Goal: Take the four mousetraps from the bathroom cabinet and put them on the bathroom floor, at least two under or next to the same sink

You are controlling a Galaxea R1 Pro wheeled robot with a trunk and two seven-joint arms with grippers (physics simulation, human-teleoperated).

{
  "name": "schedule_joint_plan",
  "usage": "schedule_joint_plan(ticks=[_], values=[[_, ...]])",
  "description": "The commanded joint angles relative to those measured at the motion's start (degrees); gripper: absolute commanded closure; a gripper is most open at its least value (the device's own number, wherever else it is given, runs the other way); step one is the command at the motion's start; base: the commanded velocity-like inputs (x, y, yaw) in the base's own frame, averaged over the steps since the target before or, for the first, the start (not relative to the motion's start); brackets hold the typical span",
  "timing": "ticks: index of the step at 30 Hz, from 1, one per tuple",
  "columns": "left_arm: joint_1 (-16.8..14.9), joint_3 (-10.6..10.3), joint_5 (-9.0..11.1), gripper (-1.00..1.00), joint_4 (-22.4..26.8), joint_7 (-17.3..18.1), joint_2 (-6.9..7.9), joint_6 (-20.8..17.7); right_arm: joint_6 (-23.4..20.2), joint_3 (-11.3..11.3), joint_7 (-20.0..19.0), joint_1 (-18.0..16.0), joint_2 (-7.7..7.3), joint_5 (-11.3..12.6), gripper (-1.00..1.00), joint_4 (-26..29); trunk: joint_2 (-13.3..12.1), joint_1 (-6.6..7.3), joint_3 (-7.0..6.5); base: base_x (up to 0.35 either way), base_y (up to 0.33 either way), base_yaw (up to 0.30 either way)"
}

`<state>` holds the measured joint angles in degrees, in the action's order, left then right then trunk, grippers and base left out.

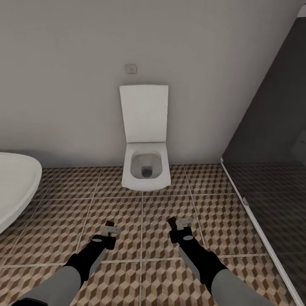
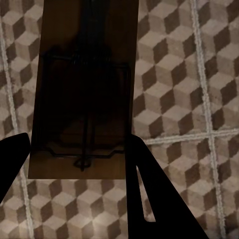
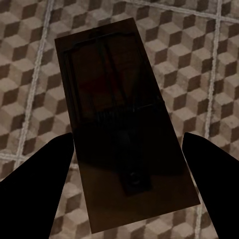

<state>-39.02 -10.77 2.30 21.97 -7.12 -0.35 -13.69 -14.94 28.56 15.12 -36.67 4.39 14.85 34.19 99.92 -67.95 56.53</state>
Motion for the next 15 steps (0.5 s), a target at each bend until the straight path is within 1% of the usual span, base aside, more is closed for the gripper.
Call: schedule_joint_plan(ticks=[1,8,15], values=[[0.0,0.0,0.0,1.0,0.0,0.0,0.0,0.0,0.0,0.0,0.0,0.0,-0.02,0.0,1.0,0.0,0.4,-0.22,0.18,0.0,0.0,0.0],[0.0,0.0,0.0,1.0,0.0,0.0,0.0,0.0,0.0,0.0,0.0,0.0,-0.01,0.0,1.0,0.0,3.2,-1.76,1.49,0.0,0.0,0.0],[0.0,0.0,0.0,1.0,0.0,0.0,-0.01,0.0,0.0,0.0,0.0,0.0,0.0,0.0,1.0,0.0,6.0,-3.29,3.11,0.0,0.0,0.0]])
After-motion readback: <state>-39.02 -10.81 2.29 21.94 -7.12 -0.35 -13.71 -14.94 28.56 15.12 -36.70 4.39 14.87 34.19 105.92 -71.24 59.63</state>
